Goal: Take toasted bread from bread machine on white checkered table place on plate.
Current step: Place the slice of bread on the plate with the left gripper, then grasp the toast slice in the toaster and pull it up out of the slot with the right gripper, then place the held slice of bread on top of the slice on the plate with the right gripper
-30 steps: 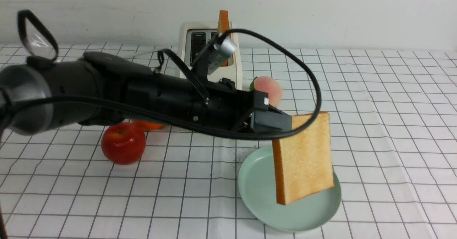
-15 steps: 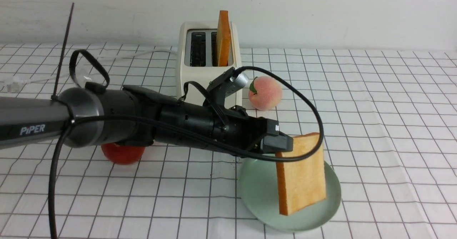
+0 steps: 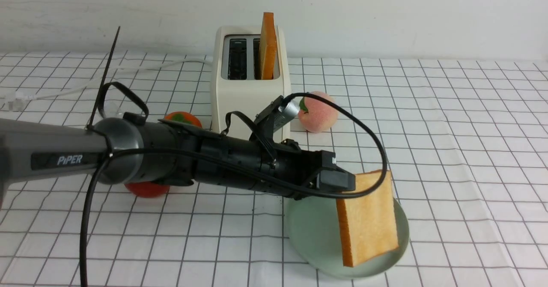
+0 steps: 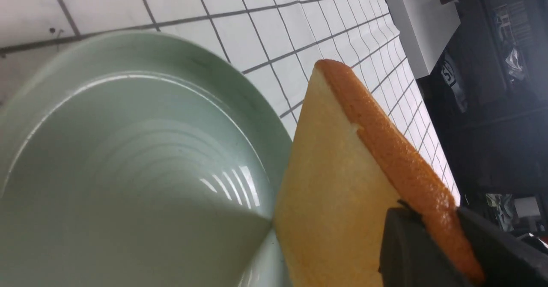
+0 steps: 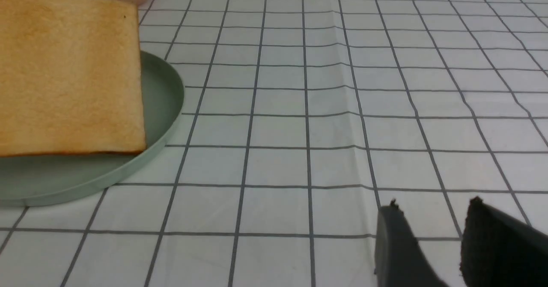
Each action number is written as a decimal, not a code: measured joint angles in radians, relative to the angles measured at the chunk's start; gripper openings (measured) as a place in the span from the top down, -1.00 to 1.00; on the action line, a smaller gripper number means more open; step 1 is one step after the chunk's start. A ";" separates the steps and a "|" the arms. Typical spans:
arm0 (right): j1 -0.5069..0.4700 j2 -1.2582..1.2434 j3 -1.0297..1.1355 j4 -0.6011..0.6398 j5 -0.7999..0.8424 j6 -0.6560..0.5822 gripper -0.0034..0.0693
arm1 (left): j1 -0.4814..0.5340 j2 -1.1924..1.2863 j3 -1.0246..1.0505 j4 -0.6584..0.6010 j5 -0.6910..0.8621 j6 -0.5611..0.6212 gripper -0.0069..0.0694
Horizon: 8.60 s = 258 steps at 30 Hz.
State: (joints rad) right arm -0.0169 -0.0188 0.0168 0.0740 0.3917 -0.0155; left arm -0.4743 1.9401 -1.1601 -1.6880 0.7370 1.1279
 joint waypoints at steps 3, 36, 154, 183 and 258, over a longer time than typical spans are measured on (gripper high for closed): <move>0.000 0.000 0.000 0.000 0.000 0.000 0.25 | 0.000 0.000 0.000 -0.001 -0.011 0.002 0.58; 0.000 0.000 0.000 0.000 0.000 0.000 0.25 | 0.000 -0.139 -0.005 0.332 -0.191 0.048 -0.27; 0.556 2.542 -2.833 -0.152 0.611 0.414 0.48 | 0.001 -1.330 0.582 0.920 -0.559 -0.453 0.82; 0.556 1.915 -2.611 -0.079 0.877 0.136 0.61 | 0.001 -1.330 0.582 0.920 -0.551 -0.453 0.77; 0.149 1.686 -0.929 1.238 0.253 -1.118 -0.52 | 0.001 -1.330 0.582 0.909 -0.531 -0.468 0.67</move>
State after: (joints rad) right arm 0.1323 1.6672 -0.9118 1.3119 0.6444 -1.1335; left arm -0.4732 0.6099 -0.5783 -0.7787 0.2061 0.6601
